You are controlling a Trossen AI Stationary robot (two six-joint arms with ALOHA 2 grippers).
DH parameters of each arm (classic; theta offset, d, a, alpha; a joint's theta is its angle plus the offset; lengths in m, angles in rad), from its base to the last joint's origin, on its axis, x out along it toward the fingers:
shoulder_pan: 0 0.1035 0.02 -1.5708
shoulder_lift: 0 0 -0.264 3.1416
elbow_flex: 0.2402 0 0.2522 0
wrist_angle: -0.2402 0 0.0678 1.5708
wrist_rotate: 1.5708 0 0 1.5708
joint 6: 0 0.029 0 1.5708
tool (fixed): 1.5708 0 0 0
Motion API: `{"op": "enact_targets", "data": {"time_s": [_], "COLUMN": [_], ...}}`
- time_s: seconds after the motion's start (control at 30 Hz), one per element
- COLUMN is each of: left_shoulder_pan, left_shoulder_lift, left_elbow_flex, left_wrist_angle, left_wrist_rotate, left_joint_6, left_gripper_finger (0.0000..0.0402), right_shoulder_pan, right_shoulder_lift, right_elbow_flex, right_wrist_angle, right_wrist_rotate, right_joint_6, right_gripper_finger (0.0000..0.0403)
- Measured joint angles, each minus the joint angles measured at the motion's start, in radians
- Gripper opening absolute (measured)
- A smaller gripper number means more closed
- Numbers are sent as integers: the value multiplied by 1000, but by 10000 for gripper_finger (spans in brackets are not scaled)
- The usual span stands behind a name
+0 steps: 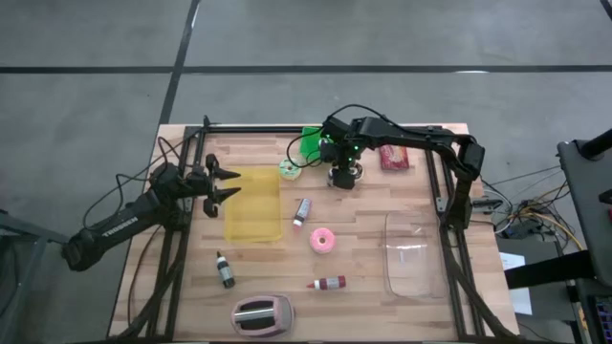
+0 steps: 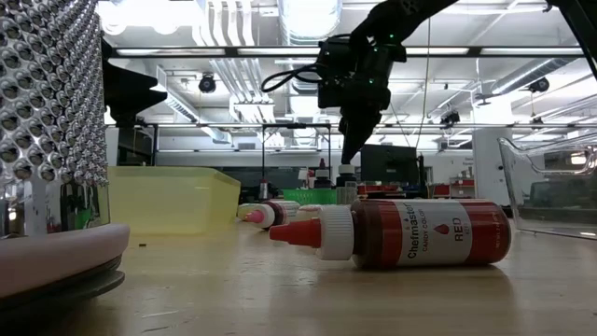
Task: Pick & Place Food Item
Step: Put the top black food coloring bottle into the green bin
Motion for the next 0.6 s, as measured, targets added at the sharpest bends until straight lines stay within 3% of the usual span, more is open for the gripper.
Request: {"op": "enact_targets", "data": {"time_s": [0.6], "left_shoulder_pan": [0], "left_shoulder_lift": [0], "left_elbow_flex": [0], "left_wrist_angle": [0], "left_wrist_rotate": [-1], "left_joint_6": [0], "left_gripper_finger": [223], "right_shoulder_pan": [5], "right_shoulder_lift": [-2], "right_elbow_flex": [-49], "right_wrist_angle": [69], "right_wrist_rotate": [6], "right_joint_6": [-5], "right_gripper_finger": [192]}}
